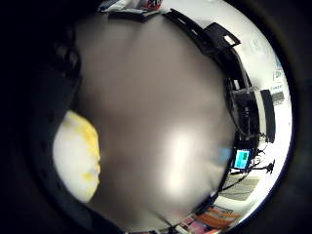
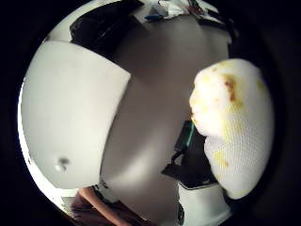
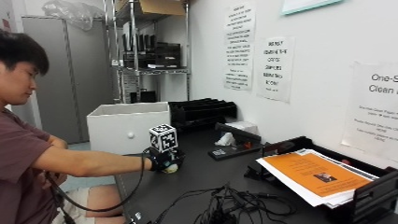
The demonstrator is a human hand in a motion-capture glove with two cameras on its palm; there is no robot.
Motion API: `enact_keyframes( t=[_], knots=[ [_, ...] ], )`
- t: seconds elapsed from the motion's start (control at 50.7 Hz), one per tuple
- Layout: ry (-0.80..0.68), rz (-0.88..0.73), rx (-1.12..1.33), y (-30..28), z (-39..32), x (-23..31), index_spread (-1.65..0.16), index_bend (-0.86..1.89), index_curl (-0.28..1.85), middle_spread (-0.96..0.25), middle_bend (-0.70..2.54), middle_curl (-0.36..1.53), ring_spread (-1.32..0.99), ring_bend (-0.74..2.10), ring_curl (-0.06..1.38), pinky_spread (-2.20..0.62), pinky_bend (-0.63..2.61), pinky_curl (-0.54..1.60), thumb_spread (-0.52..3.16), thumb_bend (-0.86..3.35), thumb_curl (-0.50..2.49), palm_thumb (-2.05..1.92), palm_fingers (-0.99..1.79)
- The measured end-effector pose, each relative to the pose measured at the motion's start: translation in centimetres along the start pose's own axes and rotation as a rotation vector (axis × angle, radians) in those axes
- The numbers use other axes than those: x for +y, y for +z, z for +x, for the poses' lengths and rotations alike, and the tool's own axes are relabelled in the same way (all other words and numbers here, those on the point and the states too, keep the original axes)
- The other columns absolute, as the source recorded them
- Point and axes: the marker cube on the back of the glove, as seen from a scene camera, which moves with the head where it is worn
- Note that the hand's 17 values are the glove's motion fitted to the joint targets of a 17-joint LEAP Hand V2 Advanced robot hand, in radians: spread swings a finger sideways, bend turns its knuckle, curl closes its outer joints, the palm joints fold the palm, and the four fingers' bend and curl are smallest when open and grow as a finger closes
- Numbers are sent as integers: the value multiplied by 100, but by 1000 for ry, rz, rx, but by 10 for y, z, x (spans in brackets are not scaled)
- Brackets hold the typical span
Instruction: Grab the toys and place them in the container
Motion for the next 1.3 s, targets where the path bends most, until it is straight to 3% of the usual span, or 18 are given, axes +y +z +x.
enact_keyframes(
  t=[0.059,0.079,0.099,0.118,0.237,0.394,0.532,0.749,0.986,1.301],
  knots=[
    [27,-4,-2,-3,4,6,-29,17,28,-28,26,28,-27,103,44,-24,92,39,133,15,36,35,91],
    [41,-5,-10,-4,6,9,-29,22,30,-30,5,21,-29,111,47,-25,102,43,136,18,37,40,84],
    [53,-8,-22,-5,8,11,-29,24,32,-32,5,21,-30,117,50,-27,107,45,136,19,38,43,86],
    [64,-12,-35,-6,10,13,-30,22,32,-34,45,32,-31,111,49,-28,100,43,127,18,41,45,112],
    [111,-84,-97,-7,14,21,-34,38,39,-38,74,43,-34,120,56,-34,106,50,113,16,48,49,131],
    [142,-406,-178,-17,20,40,-35,67,54,-34,108,60,-35,129,62,-39,109,56,96,12,57,50,128],
    [124,-492,-153,-56,18,47,-35,82,66,-30,121,68,-35,137,65,-41,114,60,85,9,64,51,118],
    [50,-381,-54,-161,-13,33,-33,90,79,-25,128,74,-35,146,69,-42,120,65,74,6,73,52,108],
    [-47,-151,-17,-305,-75,15,-32,89,89,-21,130,78,-33,148,69,-43,121,68,68,3,81,53,105],
    [-236,-22,34,-366,-223,-15,-32,85,99,-19,130,80,-32,149,69,-42,120,70,64,0,90,53,104]
  ],
)
